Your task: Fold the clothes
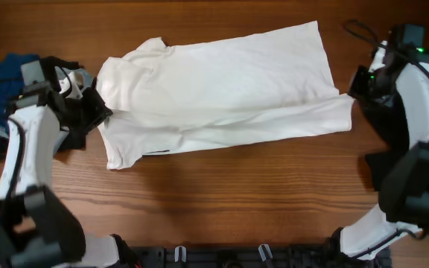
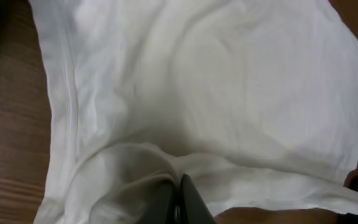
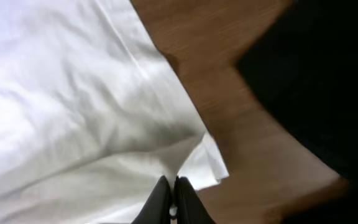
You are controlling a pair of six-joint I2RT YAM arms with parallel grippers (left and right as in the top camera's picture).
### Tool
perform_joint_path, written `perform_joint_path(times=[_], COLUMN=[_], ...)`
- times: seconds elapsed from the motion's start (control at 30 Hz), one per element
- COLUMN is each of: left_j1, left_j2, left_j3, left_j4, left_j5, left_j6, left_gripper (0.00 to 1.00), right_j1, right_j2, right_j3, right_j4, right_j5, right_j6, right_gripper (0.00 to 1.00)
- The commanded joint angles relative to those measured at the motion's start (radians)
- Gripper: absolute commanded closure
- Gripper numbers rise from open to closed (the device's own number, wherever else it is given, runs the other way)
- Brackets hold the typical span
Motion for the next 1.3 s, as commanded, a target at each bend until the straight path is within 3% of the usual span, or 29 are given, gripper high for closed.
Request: perform_joint_path(times=[0.0,0.37,0.67,1.03,1.07,1.1,1.13,1.17,1.27], left_j1=[-0.015,-0.019,-0.019,-0.02,-0.02,-0.02,-0.02,-0.02,-0.019], left_j2=[0.102,0.202,0.202,0.202,0.202,0.202,0.201,0.194,0.141], left_j3=[-0.001,-0.001,-0.001,-0.002,-0.002,-0.002,-0.001,0.002,0.03], left_j4=[0.052,0.211,0.187,0.229,0.23,0.235,0.249,0.256,0.253], left_j5=[0.017,-0.014,-0.131,-0.13,-0.119,-0.098,-0.055,-0.016,0.011], left_j6=[-0.006,-0.033,-0.215,-0.239,-0.239,-0.235,-0.204,-0.177,-0.13], left_gripper=[0.96,0.96,0.96,0.96,0.92,0.81,0.62,0.49,0.41], right_j1=[0.03,0.065,0.065,0.066,0.066,0.066,0.066,0.066,0.065], right_j2=[0.08,0.116,0.116,0.116,0.116,0.116,0.115,0.115,0.115], right_j3=[0.005,0.005,0.0,-0.047,-0.047,-0.047,-0.047,-0.046,-0.046], right_j4=[0.042,0.232,0.237,0.336,0.335,0.33,0.314,0.296,0.188], right_j5=[-0.016,0.003,0.114,0.085,0.079,0.078,0.078,0.079,0.074], right_j6=[-0.027,0.065,0.162,0.183,0.183,0.179,0.161,0.145,0.097], right_gripper=[0.96,0.94,0.94,0.92,0.91,0.89,0.88,0.88,0.9])
